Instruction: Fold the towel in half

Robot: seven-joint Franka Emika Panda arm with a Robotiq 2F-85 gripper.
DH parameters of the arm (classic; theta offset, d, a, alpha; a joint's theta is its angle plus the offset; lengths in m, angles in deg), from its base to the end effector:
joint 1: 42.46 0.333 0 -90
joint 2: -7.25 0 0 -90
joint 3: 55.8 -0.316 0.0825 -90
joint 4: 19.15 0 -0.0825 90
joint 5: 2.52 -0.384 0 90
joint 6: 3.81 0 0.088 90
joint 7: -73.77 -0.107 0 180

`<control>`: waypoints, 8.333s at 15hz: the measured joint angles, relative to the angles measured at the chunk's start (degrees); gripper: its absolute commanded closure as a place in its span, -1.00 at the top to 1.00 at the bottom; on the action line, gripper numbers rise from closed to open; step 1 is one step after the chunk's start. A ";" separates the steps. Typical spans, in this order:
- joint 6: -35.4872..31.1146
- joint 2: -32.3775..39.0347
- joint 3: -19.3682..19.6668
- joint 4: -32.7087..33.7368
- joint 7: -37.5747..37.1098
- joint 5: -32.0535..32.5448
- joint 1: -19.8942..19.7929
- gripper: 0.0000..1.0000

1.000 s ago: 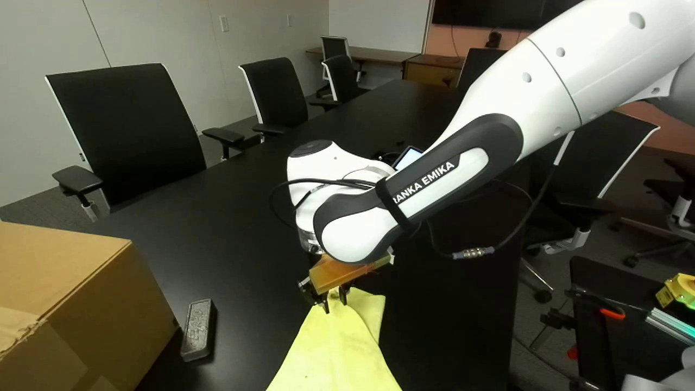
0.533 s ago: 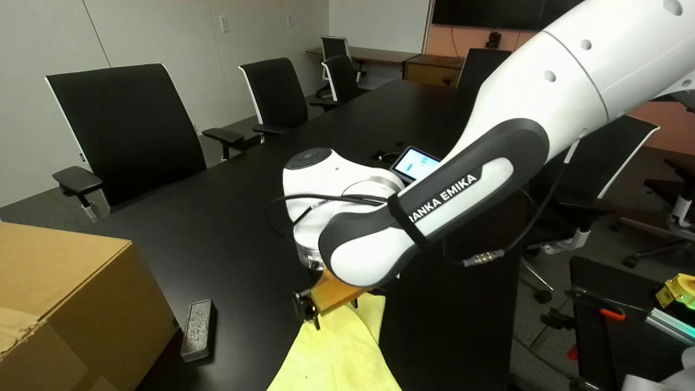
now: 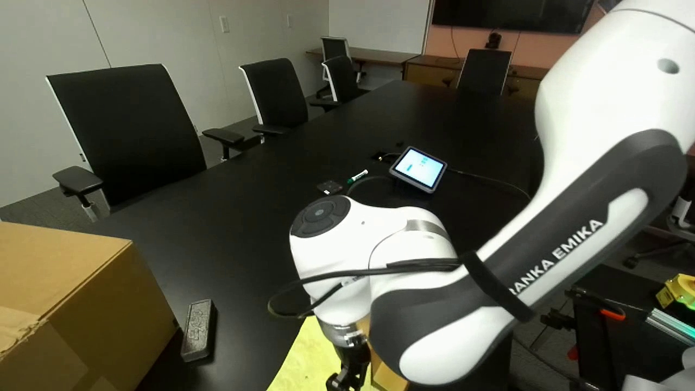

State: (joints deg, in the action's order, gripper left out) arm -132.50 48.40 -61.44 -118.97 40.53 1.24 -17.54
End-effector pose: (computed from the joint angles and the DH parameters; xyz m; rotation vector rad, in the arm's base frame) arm 0.5536 0.3206 0.1489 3.0343 -0.0268 -0.2878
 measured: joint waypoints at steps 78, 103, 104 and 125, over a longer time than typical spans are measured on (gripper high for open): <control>14.93 15.13 -1.82 27.55 49.40 30.11 5.59 -0.85; 25.55 25.54 1.86 43.84 38.29 23.30 -2.77 1.00; 25.55 23.99 1.81 41.37 36.80 22.75 -3.69 1.00; 14.59 -18.78 1.82 -14.65 11.02 11.26 -8.58 1.00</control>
State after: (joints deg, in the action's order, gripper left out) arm -117.91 29.62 -59.62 -133.61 51.55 12.49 -26.13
